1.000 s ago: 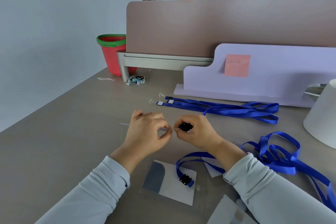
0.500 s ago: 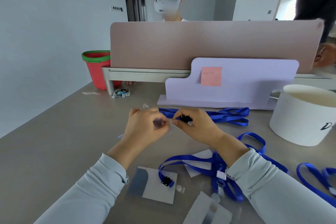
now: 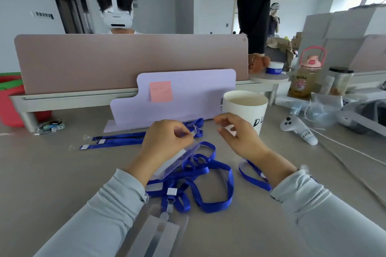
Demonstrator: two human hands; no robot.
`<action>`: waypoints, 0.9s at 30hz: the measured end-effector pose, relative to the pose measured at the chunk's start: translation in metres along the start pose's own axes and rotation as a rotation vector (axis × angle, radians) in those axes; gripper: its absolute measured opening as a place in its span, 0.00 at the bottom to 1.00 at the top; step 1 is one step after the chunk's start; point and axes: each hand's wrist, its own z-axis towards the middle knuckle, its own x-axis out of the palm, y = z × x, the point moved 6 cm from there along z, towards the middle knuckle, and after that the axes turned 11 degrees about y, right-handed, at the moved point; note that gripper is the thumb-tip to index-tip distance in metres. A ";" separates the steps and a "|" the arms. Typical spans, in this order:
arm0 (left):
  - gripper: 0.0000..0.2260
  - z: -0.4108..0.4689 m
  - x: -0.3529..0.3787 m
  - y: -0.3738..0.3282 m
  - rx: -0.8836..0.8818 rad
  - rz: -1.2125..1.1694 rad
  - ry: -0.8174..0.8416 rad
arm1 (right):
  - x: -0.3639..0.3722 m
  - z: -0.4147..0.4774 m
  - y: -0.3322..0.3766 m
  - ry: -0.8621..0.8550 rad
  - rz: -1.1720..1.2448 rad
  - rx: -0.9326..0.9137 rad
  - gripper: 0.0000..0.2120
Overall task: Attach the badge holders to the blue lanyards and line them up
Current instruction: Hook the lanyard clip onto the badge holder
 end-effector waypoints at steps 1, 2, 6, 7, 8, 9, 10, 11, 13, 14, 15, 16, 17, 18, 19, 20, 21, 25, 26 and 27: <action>0.03 0.005 0.009 -0.008 0.010 0.000 0.011 | -0.010 -0.010 -0.013 0.002 -0.018 0.056 0.09; 0.05 0.009 0.017 -0.015 0.019 -0.002 0.020 | -0.018 -0.020 -0.026 0.011 -0.043 0.115 0.08; 0.09 0.021 0.047 -0.044 0.062 0.004 0.050 | -0.047 -0.060 -0.067 0.064 -0.163 0.356 0.12; 0.10 0.021 0.053 -0.050 0.075 0.012 0.057 | -0.052 -0.069 -0.076 0.082 -0.200 0.422 0.14; 0.10 0.021 0.058 -0.054 0.082 0.024 0.062 | -0.057 -0.079 -0.083 0.106 -0.255 0.494 0.16; 0.10 0.022 0.063 -0.057 0.082 0.032 0.066 | -0.061 -0.088 -0.089 0.139 -0.323 0.574 0.20; 0.10 0.022 0.067 -0.058 0.081 0.034 0.073 | -0.064 -0.096 -0.094 0.177 -0.383 0.652 0.25; 0.10 0.022 0.071 -0.059 0.081 0.033 0.084 | -0.066 -0.105 -0.098 0.213 -0.416 0.723 0.31; 0.10 0.022 0.078 -0.060 0.081 0.027 0.103 | -0.065 -0.121 -0.102 0.281 -0.410 0.817 0.42; 0.10 0.021 0.080 -0.060 0.077 0.020 0.106 | -0.062 -0.128 -0.104 0.313 -0.379 0.839 0.46; 0.11 0.020 0.080 -0.060 0.072 0.009 0.103 | -0.057 -0.134 -0.105 0.346 -0.345 0.849 0.48; 0.11 0.020 0.081 -0.059 0.066 -0.005 0.098 | -0.051 -0.138 -0.105 0.378 -0.330 0.848 0.49; 0.11 0.019 0.081 -0.057 0.057 -0.018 0.092 | -0.046 -0.141 -0.105 0.406 -0.336 0.837 0.49; 0.11 0.019 0.080 -0.056 0.051 -0.027 0.084 | -0.041 -0.142 -0.104 0.421 -0.351 0.817 0.49; 0.11 0.019 0.078 -0.055 0.047 -0.031 0.072 | -0.037 -0.141 -0.103 0.419 -0.359 0.785 0.48; 0.10 0.018 0.076 -0.055 0.046 -0.033 0.056 | -0.033 -0.138 -0.101 0.407 -0.354 0.747 0.47; 0.10 0.018 0.073 -0.054 0.045 -0.036 0.044 | -0.030 -0.134 -0.098 0.398 -0.341 0.709 0.46; 0.10 0.016 0.066 -0.053 0.049 -0.072 0.011 | -0.012 -0.116 -0.091 0.418 -0.336 0.576 0.33; 0.10 0.016 0.064 -0.053 0.052 -0.079 0.009 | -0.008 -0.112 -0.088 0.419 -0.344 0.542 0.28; 0.10 0.016 0.063 -0.052 0.056 -0.081 0.008 | -0.005 -0.108 -0.086 0.419 -0.349 0.516 0.23</action>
